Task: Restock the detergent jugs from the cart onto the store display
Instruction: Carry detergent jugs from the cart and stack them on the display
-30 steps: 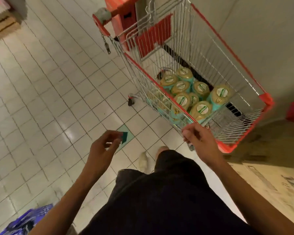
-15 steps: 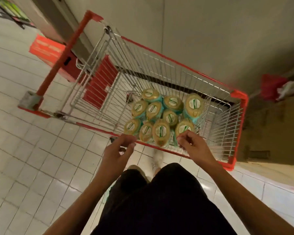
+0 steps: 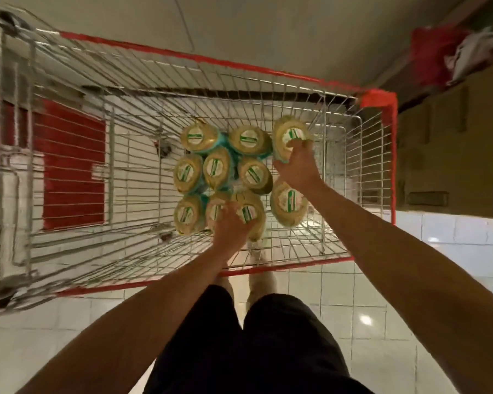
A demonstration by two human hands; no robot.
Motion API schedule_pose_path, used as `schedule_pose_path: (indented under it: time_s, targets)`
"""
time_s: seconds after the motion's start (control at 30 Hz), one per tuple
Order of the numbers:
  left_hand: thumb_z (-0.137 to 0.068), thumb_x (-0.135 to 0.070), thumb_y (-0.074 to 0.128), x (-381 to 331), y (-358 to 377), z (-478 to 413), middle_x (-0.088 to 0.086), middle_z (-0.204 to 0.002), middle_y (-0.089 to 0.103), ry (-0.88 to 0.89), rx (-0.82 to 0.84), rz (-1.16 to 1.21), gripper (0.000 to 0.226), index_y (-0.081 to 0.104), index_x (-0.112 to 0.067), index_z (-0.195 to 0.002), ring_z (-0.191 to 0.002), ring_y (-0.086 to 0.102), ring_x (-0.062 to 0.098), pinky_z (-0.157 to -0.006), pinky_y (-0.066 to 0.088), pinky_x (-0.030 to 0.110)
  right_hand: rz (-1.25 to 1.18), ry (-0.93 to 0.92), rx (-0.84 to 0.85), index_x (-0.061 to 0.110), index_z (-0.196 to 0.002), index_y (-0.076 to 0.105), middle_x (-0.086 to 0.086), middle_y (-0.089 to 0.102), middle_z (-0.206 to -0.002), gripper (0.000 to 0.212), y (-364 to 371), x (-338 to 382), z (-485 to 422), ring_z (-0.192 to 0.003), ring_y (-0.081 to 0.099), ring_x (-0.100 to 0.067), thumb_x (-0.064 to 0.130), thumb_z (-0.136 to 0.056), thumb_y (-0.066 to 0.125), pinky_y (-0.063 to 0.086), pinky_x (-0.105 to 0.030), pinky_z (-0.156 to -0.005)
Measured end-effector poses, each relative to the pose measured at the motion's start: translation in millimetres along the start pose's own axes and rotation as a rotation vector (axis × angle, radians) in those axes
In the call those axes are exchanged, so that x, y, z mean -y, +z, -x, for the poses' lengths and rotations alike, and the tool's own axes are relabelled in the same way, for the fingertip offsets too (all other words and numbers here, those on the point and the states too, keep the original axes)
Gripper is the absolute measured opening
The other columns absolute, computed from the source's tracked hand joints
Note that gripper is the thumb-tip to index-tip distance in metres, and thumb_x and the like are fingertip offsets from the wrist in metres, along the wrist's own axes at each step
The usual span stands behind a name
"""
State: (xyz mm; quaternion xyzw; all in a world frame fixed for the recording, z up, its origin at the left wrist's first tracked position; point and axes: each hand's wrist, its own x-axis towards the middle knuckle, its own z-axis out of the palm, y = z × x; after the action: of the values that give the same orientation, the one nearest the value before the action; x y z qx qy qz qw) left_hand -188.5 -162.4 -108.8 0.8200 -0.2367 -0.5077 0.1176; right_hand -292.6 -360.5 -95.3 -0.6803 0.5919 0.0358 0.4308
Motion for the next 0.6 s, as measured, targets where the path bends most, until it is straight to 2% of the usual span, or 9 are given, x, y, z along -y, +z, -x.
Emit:
schedule_pose_path:
  time_s: [0.1,0.17,0.27,0.4,0.6]
  targets:
    - [-0.082,-0.062,0.078,-0.8,27.0,-34.4,0.021,-0.170,0.012,-0.208,0.007,0.013,0.123,0.000,-0.016,-0.165,-0.154,0.022,0.045,-0.122,0.028,0.059,0.048,0.030,-0.042,0.005,-0.155,0.031,-0.023,0.024,-0.159,0.087,8.8,-6.2,-36.5,-0.145,0.033,-0.042,0.028,-0.087,0.080,0.042,-0.050,-0.116]
    - [-0.079,-0.063,0.080,-2.5,43.9,-52.6,0.021,-0.172,0.003,-0.274,-0.016,0.045,0.132,-0.009,-0.018,-0.165,-0.157,0.010,0.046,-0.125,0.019,0.062,0.119,0.066,-0.039,0.005,-0.161,0.020,-0.025,0.015,-0.167,0.102,14.6,-10.3,-60.9,-0.154,0.021,-0.044,0.038,-0.087,0.082,0.031,-0.053,-0.124]
    - [-0.077,-0.059,0.085,-4.4,62.6,-74.3,0.024,-0.171,0.000,-0.331,-0.061,0.137,0.138,-0.013,-0.018,-0.165,-0.156,0.007,0.049,-0.123,0.020,0.064,0.241,0.115,-0.050,0.008,-0.164,0.009,-0.024,0.007,-0.171,0.117,25.0,-16.9,-94.1,-0.158,0.010,-0.045,0.049,-0.084,0.083,0.020,-0.056,-0.129]
    - [-0.072,-0.051,0.091,-8.3,80.6,-88.2,0.028,-0.168,0.005,-0.415,-0.156,0.132,0.142,-0.012,-0.020,-0.165,-0.152,0.013,0.055,-0.116,0.029,0.067,0.381,0.133,-0.097,0.013,-0.165,0.004,-0.024,0.007,-0.172,0.127,42.8,-28.6,-121.0,-0.158,0.010,-0.047,0.057,-0.077,0.085,0.016,-0.063,-0.125]
    - [-0.070,-0.045,0.091,-7.9,83.3,-95.9,0.026,-0.162,0.013,-0.396,-0.176,0.078,0.137,-0.005,-0.022,-0.165,-0.145,0.026,0.051,-0.112,0.036,0.059,0.513,0.085,-0.111,0.026,-0.163,-0.010,-0.025,-0.004,-0.173,0.128,55.6,-43.7,-134.8,-0.156,0.007,-0.055,0.053,-0.079,0.082,0.026,-0.072,-0.120]
